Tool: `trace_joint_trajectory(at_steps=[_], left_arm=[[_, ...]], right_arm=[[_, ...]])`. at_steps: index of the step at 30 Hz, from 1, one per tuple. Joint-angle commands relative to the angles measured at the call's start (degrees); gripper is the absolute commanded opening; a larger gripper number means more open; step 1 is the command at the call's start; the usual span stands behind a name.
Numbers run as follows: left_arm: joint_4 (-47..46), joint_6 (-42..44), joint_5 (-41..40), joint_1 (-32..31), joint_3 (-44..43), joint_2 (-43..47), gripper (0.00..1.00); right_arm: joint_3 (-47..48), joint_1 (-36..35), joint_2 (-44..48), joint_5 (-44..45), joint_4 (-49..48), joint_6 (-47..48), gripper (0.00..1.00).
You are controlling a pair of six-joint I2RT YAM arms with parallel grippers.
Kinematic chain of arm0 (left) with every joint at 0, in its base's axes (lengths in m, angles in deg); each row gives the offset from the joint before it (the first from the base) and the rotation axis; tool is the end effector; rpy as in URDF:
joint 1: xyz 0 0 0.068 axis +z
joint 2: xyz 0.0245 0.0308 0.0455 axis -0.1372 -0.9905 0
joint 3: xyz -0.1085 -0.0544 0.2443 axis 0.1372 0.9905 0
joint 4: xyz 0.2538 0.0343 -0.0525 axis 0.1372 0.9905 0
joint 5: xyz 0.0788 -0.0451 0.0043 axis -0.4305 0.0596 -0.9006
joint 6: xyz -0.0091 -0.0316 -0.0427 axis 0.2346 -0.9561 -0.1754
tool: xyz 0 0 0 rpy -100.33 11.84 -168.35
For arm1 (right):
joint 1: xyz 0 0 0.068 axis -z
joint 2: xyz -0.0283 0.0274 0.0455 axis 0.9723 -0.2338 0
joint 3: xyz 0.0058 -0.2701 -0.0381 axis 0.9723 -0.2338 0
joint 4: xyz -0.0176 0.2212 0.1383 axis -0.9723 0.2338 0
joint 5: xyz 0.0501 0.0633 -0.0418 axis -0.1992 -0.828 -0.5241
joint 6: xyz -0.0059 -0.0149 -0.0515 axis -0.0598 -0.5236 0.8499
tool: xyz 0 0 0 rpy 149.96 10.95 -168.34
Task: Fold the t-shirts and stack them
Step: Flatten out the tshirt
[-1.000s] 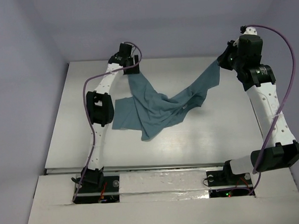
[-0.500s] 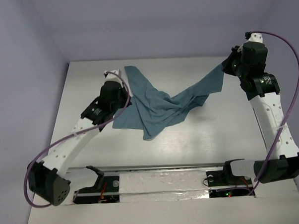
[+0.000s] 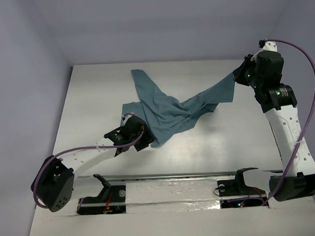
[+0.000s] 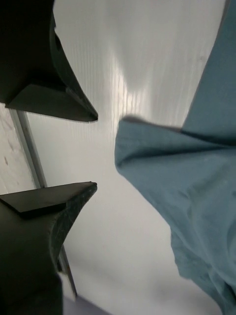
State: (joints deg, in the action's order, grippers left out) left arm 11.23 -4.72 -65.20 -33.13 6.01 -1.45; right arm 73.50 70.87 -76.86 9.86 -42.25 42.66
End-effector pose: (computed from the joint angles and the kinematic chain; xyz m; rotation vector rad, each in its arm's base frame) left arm 0.1824 -0.1594 0.1994 -0.3820 2.4903 -0.8235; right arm 0.2445 0.0202 0.4484 0.3162 1.8879 0.2019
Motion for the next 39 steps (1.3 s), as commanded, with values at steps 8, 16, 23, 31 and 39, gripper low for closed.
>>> trace_joint_trajectory(at_steps=[8, 16, 23, 31, 39], left_arm=[[-4.61, -6.79, -6.25, -5.82, -2.1, -8.14, 0.48], [-1.54, -3.8, -14.0, -8.02, -6.94, -13.95, 0.46], [1.79, 0.24, -20.06, -8.64, -10.54, -18.44, 0.0], [19.11, 12.27, -38.77, -9.7, -36.71, -4.13, 0.0], [18.43, 29.33, -51.09, -8.83, -61.43, 0.02, 0.0]], right_arm=[[1.03, 0.07, 3.07, -1.96, -1.08, -0.67, 0.0], [0.59, 0.07, 4.22, -2.83, -0.55, -0.58, 0.0], [-0.11, 0.07, 5.01, -3.54, -0.72, -0.67, 0.0], [4.45, 0.07, 7.2, -3.63, 1.3, -0.4, 0.0], [13.33, 0.07, 7.91, -3.54, 2.09, -1.46, 0.0]])
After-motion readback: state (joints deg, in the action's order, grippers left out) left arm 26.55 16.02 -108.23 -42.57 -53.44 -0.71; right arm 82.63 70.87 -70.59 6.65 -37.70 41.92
